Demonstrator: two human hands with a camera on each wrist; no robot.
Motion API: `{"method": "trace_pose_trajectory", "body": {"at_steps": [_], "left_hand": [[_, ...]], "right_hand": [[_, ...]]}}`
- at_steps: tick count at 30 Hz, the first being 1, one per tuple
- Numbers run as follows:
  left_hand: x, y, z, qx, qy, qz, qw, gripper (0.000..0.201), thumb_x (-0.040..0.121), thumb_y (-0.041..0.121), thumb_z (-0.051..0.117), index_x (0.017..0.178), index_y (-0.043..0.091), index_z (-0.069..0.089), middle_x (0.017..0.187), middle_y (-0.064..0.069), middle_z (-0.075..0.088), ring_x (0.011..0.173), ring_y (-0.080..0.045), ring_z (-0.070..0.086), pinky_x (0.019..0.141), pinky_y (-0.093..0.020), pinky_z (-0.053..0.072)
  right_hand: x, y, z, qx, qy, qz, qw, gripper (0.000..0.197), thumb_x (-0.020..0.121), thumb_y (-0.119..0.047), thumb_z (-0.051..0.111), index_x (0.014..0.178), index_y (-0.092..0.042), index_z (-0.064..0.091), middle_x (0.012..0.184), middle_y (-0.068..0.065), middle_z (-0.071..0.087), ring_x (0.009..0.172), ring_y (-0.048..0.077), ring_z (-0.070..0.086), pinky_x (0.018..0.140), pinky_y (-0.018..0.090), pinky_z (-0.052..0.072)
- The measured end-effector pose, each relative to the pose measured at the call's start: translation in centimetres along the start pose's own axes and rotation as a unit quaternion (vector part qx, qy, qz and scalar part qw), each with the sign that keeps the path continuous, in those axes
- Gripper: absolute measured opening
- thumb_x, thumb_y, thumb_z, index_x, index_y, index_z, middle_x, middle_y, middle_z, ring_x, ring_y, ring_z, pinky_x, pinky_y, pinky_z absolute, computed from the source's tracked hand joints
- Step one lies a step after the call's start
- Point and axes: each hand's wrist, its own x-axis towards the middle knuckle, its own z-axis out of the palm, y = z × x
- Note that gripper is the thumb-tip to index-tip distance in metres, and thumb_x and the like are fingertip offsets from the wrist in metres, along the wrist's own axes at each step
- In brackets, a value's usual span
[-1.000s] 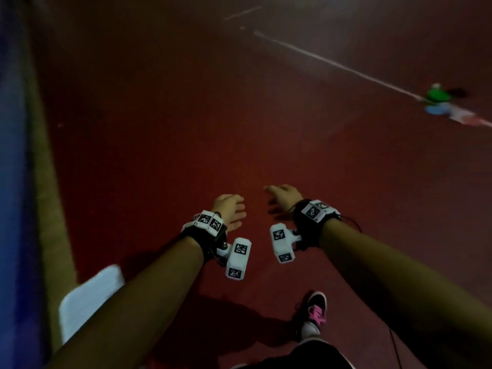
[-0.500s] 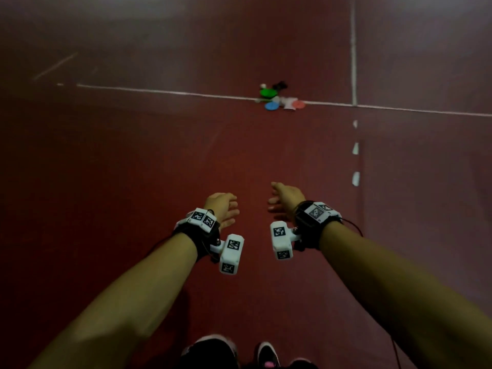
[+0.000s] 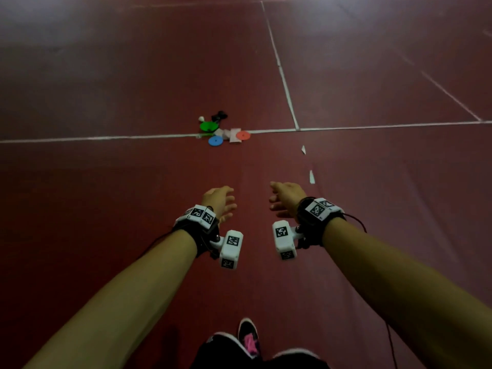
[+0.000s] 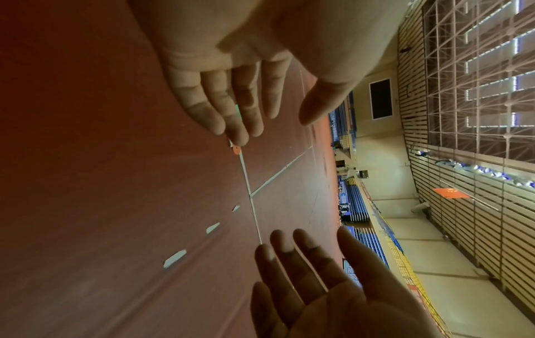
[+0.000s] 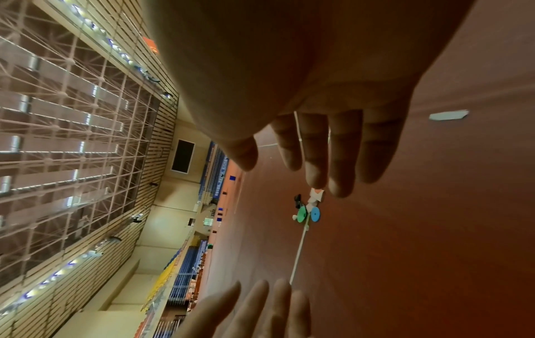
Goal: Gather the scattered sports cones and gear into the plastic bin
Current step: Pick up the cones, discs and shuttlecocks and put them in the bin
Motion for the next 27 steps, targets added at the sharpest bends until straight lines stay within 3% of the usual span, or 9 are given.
{"method": "trace_pose_trajectory", "body": {"at_steps": [6, 12, 16, 21, 27], "left_hand": [[11.9, 10.0, 1.6, -0.004, 0.002, -0.001, 1.000, 0.016, 0.094, 0.017, 0.051, 0.105, 0.011, 0.061, 0.087, -0.002, 0.063, 0.067, -0.015, 0.059, 0.055, -0.027, 0.041], [26.9, 17.8, 1.7, -0.018, 0.045, 0.005, 0.999, 0.009, 0.093, 0.015, 0.052, 0.094, 0.014, 0.061, 0.091, -0.003, 0.064, 0.068, -0.015, 0.060, 0.055, -0.026, 0.042], [37.1, 24.6, 0.9, -0.020, 0.093, 0.003, 0.995, 0.011, 0.094, 0.014, 0.051, 0.101, 0.011, 0.059, 0.089, -0.003, 0.062, 0.066, -0.015, 0.058, 0.055, -0.026, 0.041], [46.9, 32.9, -1.5, -0.025, 0.146, 0.015, 0.989, 0.011, 0.094, 0.012, 0.052, 0.087, 0.017, 0.058, 0.088, -0.003, 0.061, 0.066, -0.015, 0.059, 0.054, -0.026, 0.040], [61.2, 39.8, -3.0, -0.032, 0.155, -0.017, 0.987, 0.008, 0.093, 0.018, 0.053, 0.096, 0.017, 0.060, 0.098, -0.005, 0.063, 0.072, -0.017, 0.062, 0.057, -0.027, 0.042]], "right_hand": [[11.0, -10.2, 2.9, -0.010, -0.007, -0.014, 1.000, 0.042, 0.096, -0.036, 0.055, 0.126, -0.007, 0.053, 0.083, 0.005, 0.059, 0.066, 0.021, 0.060, 0.057, 0.029, 0.046], [27.3, -18.0, 7.6, -0.026, -0.026, -0.012, 0.999, 0.020, 0.095, -0.028, 0.059, 0.103, -0.010, 0.057, 0.077, 0.005, 0.058, 0.062, 0.022, 0.057, 0.054, 0.030, 0.045], [38.5, -24.8, 11.9, -0.025, -0.076, 0.007, 0.997, 0.009, 0.095, -0.021, 0.057, 0.091, -0.013, 0.054, 0.071, 0.005, 0.051, 0.058, 0.021, 0.049, 0.053, 0.028, 0.038], [48.8, -34.3, 17.5, -0.034, -0.120, 0.027, 0.992, 0.005, 0.098, -0.020, 0.049, 0.102, -0.016, 0.051, 0.066, 0.002, 0.043, 0.053, 0.018, 0.041, 0.044, 0.021, 0.034], [60.7, -42.1, 23.6, -0.102, -0.159, -0.012, 0.982, 0.015, 0.095, -0.020, 0.058, 0.106, -0.010, 0.057, 0.084, 0.006, 0.059, 0.071, 0.024, 0.063, 0.062, 0.031, 0.050]]}}
